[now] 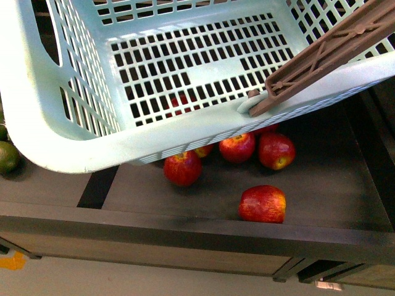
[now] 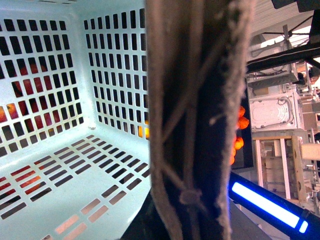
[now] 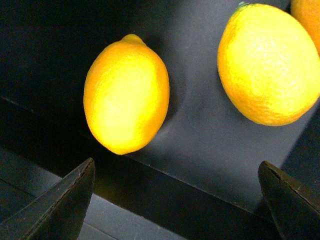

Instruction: Pick lemon and mango into basket

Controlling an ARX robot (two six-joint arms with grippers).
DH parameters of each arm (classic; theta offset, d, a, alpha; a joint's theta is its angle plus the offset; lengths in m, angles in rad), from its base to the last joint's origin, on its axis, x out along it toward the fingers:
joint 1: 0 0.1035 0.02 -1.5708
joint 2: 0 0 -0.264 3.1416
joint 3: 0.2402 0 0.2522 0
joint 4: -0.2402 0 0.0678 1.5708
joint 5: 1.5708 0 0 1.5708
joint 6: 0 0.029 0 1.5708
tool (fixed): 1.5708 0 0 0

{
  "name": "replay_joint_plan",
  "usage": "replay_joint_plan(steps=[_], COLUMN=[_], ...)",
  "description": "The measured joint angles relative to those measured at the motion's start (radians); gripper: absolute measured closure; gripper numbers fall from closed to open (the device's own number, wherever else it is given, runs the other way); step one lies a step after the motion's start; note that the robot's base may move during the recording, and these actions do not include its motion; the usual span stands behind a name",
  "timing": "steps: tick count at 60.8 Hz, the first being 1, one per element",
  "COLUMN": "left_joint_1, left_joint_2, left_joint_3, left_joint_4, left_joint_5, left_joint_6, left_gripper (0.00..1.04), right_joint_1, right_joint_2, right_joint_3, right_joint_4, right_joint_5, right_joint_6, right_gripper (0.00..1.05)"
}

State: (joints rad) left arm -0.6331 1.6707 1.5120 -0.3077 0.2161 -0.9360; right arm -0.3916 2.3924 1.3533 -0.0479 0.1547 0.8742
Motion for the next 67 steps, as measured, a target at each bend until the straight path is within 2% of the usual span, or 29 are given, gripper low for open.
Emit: replay_joint_plan(steps=[30, 48, 58, 67], left_joint_1=[0.000, 0.000, 0.000, 0.000], left_joint_2=[0.000, 0.000, 0.000, 0.000], left_joint_3=[0.000, 0.000, 0.000, 0.000], left_joint_4=[0.000, 0.000, 0.000, 0.000], left_joint_5=[0.000, 0.000, 0.000, -0.001], left_joint_6=[0.000, 0.000, 0.000, 0.000], left_gripper=[0.99, 0.99, 0.99, 0.99], right_joint_1=[0.014, 0.014, -0.003, -0.026], right_joint_2=[0.162, 0.243, 0.280, 0.247], right_joint_3=[0.215, 0.266, 0.312, 0.298], right_joint_4=[-0.069, -0.051, -0.023, 0.024], right_joint_5=[0.015, 0.023, 0.001, -0.047], right_joint_6=[0.055, 0.055, 0.046, -0.006], right_gripper=[0.09, 0.09, 0.39, 0.43])
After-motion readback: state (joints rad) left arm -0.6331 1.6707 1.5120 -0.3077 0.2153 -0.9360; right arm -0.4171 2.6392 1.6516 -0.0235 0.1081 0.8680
